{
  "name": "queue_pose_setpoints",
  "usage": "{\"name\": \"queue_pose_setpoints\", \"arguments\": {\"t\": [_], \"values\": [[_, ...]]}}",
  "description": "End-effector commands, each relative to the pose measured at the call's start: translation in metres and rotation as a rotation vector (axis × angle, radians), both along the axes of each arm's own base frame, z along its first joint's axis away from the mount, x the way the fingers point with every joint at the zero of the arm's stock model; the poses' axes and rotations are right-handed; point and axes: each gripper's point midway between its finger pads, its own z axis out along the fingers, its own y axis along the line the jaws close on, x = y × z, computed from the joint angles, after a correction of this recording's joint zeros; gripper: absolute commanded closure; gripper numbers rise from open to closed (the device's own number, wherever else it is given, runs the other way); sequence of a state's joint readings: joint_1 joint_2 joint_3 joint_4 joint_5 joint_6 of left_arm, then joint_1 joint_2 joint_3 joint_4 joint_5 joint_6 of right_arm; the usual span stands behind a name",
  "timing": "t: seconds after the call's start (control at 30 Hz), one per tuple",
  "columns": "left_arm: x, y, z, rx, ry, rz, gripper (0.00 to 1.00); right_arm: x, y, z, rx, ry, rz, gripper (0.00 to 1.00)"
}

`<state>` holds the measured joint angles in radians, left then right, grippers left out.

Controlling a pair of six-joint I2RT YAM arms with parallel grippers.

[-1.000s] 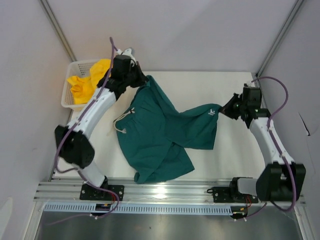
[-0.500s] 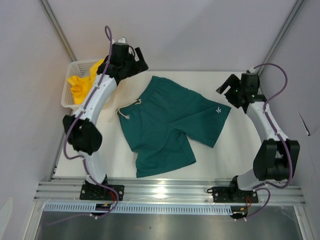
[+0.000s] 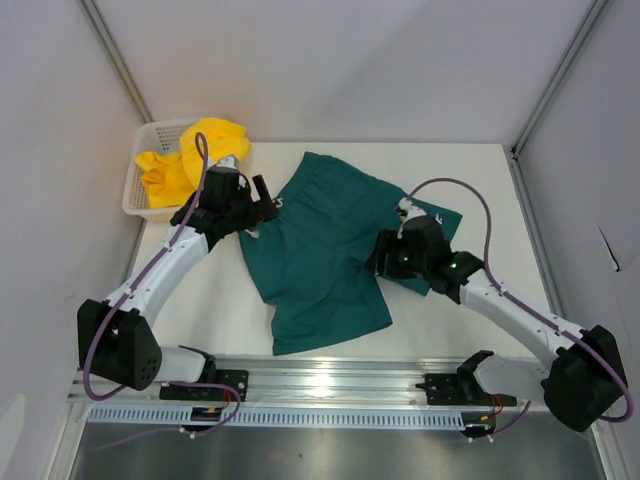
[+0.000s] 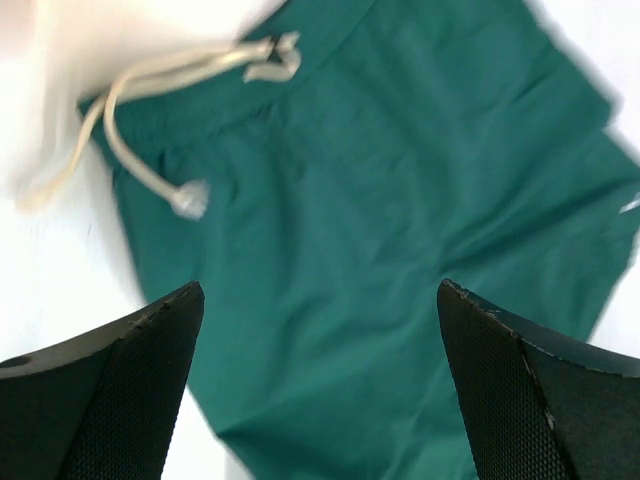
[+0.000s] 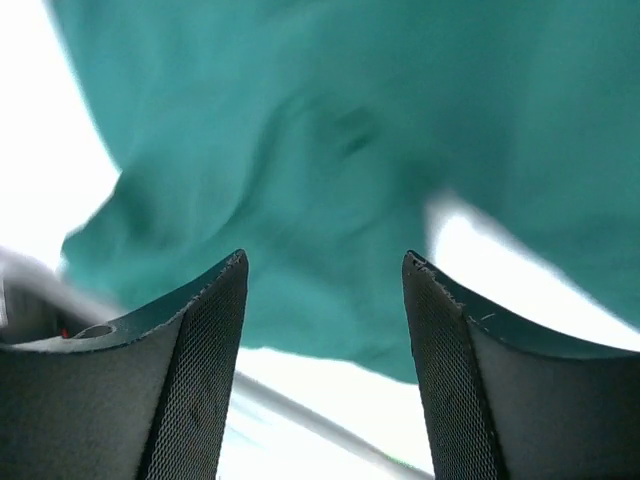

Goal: Fold and stack the shorts
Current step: Flatten the shorts out

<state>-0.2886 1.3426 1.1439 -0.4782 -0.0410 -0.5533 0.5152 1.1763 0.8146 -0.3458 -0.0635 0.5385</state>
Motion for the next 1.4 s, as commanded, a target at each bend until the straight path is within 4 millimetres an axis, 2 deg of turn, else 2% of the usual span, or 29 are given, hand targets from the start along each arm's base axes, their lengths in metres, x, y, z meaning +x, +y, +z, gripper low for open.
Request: {"name": "queue_pose_setpoints", "arguments": {"t": [0.0,0.03,0.07,0.1,0.13,0.2,0.27,0.3,0.33,0.37,0.43,0.47,0.57,0.6,0.67,0.7,0.87,1.0,1.13,1.37], "values": [[-0.002,0.010,-0.002,-0.015,-0.043,0.032,0.01,-0.028,0.037,0.016,-0.013,-0.092,0.131,0.36],[-0.004,0.016,-0.014,-0.010,-0.021,0.045,0.01,-0.051,0.057,0.014,-0.033,-0.100,0.208,0.36],[-0.003,0.019,-0.017,-0.017,-0.022,0.057,0.01,-0.058,0.062,0.011,-0.055,-0.112,0.210,0.38],[-0.006,0.021,-0.028,-0.020,0.001,0.062,0.01,-0.069,0.070,0.010,-0.062,-0.116,0.240,0.39],[-0.001,0.026,-0.028,-0.035,-0.018,0.082,0.02,-0.091,0.087,0.006,-0.080,-0.123,0.307,0.42],[-0.007,0.033,-0.048,-0.039,0.008,0.103,0.02,-0.111,0.101,0.002,-0.102,-0.131,0.363,0.44],[-0.005,0.040,-0.054,-0.058,-0.009,0.129,0.03,-0.138,0.119,-0.012,-0.148,-0.128,0.445,0.48],[-0.007,0.042,-0.063,-0.064,0.002,0.135,0.04,-0.144,0.126,-0.013,-0.150,-0.127,0.465,0.49],[-0.002,0.045,-0.062,-0.075,-0.018,0.148,0.05,-0.151,0.131,-0.017,-0.165,-0.124,0.481,0.49],[-0.003,0.047,-0.068,-0.077,-0.012,0.153,0.06,-0.161,0.138,-0.030,-0.206,-0.117,0.513,0.50],[-0.001,0.044,-0.077,-0.101,-0.004,0.136,0.08,-0.168,0.154,-0.032,-0.204,-0.127,0.542,0.50],[-0.002,0.044,-0.083,-0.104,0.008,0.135,0.10,-0.175,0.161,-0.046,-0.241,-0.113,0.574,0.49],[0.001,0.041,-0.096,-0.108,0.031,0.123,0.12,-0.181,0.184,-0.050,-0.263,-0.135,0.625,0.42],[0.002,0.040,-0.098,-0.109,0.036,0.119,0.12,-0.188,0.190,-0.065,-0.304,-0.130,0.654,0.41],[0.004,0.041,-0.105,-0.104,0.049,0.119,0.14,-0.191,0.207,-0.062,-0.312,-0.161,0.679,0.41],[0.004,0.043,-0.109,-0.101,0.054,0.125,0.14,-0.197,0.213,-0.071,-0.330,-0.150,0.701,0.42],[0.011,0.049,-0.117,-0.108,0.050,0.146,0.21,-0.212,0.244,-0.061,-0.296,-0.172,0.717,0.44],[0.012,0.053,-0.134,-0.127,0.098,0.151,0.26,-0.210,0.255,-0.061,-0.288,-0.176,0.687,0.44],[0.020,0.057,-0.135,-0.163,0.081,0.155,0.28,-0.202,0.262,-0.069,-0.297,-0.194,0.644,0.44],[0.017,0.061,-0.142,-0.208,0.098,0.150,0.31,-0.185,0.272,-0.087,-0.330,-0.212,0.571,0.44]]}}
